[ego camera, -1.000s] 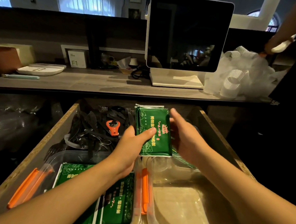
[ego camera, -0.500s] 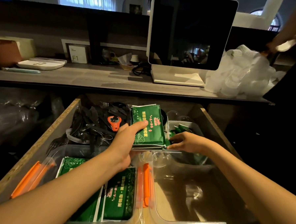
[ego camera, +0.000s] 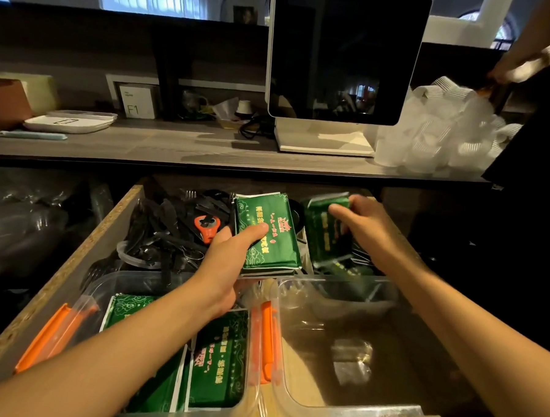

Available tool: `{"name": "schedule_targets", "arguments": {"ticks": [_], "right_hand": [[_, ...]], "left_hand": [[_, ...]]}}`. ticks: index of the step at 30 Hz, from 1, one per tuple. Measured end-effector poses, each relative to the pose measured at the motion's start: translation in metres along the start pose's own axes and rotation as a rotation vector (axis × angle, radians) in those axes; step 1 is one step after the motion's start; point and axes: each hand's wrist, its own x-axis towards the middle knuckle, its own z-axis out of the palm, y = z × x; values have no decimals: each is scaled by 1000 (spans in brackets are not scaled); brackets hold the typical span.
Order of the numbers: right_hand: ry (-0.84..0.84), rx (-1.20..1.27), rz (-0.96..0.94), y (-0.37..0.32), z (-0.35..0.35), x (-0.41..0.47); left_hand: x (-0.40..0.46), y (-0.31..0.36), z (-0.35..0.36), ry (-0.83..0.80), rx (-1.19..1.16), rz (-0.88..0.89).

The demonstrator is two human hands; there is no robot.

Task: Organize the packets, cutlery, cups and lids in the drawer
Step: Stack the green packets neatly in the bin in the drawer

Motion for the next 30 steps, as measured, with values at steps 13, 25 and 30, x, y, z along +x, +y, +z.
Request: {"name": "schedule_targets", "arguments": {"ticks": [13, 25, 30], "right_hand": [[113, 502, 204, -50, 45, -40], [-22, 562, 427, -52, 69, -58], [-37, 664, 365, -53, 69, -63]], "left_hand": [[-17, 4, 16, -57, 26, 80], [-25, 1, 20, -190, 57, 41], [-22, 4, 18, -152, 357, 175]]}}
